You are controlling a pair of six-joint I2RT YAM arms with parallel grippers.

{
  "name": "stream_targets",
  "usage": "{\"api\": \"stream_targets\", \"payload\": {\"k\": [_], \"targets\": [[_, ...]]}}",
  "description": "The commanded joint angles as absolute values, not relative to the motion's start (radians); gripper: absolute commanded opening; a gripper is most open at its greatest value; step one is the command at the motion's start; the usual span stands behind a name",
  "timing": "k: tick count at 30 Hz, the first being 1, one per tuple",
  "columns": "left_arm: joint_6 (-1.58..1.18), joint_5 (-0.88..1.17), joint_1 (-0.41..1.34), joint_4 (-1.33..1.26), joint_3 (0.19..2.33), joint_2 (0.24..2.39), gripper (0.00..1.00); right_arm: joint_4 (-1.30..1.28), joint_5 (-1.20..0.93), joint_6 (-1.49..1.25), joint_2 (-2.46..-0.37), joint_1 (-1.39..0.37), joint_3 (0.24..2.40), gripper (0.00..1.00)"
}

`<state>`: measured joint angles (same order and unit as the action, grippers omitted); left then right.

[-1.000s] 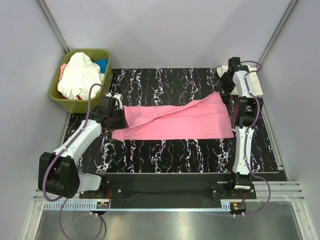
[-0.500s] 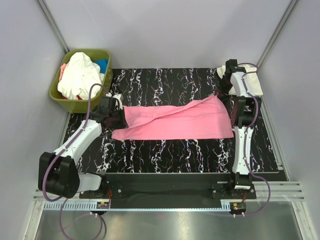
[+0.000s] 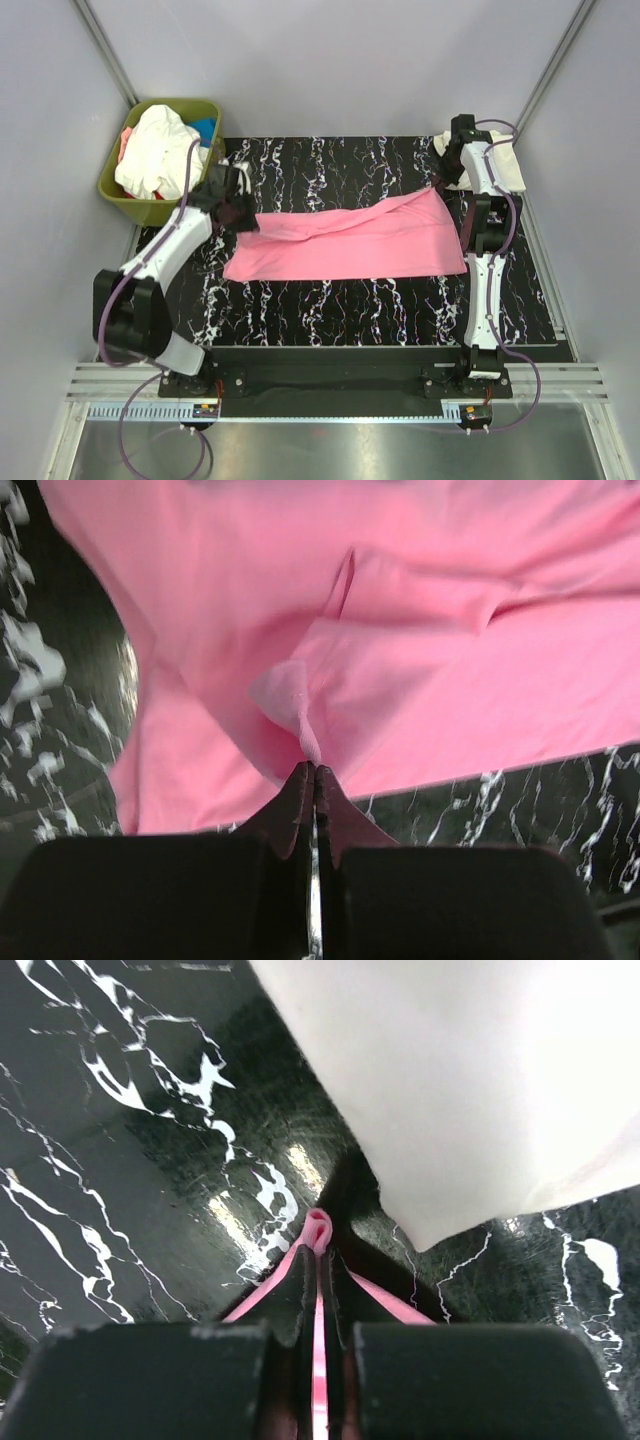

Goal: Fold and stack the t-shirts
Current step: Fold the tshirt

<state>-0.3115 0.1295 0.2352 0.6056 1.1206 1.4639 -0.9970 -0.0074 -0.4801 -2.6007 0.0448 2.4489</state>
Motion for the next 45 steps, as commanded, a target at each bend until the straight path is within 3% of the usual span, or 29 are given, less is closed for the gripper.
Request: {"api": "stream_targets", "payload": {"k": [1, 12, 25, 36, 45], "targets": [[-0.269, 0.084, 0.236, 0.598, 1.361, 1.558, 0.0, -0.983, 0.035, -0.446, -2.55, 0.043, 2.507, 0.0], [-0.155, 0.038, 0.215, 0.689, 1.891, 1.9, 0.0, -0.942, -0.037, -0.449, -2.499, 0.092, 2.542, 0.0], [-0.026, 0.015, 0.212, 0.623, 2.196, 2.129, 0.0, -0.937, -0.071, -0.46, -2.52, 0.113, 2.537, 0.0], [-0.006, 0.017, 0.212, 0.566, 1.972, 2.048, 0.0, -0.939, -0.075, -0.471, -2.485, 0.126, 2.484, 0.0], [-0.008, -0.046, 0.213, 0.486, 1.697, 1.844, 0.0, -0.822, -0.06, -0.476, -2.326, 0.127, 2.165, 0.0]]}}
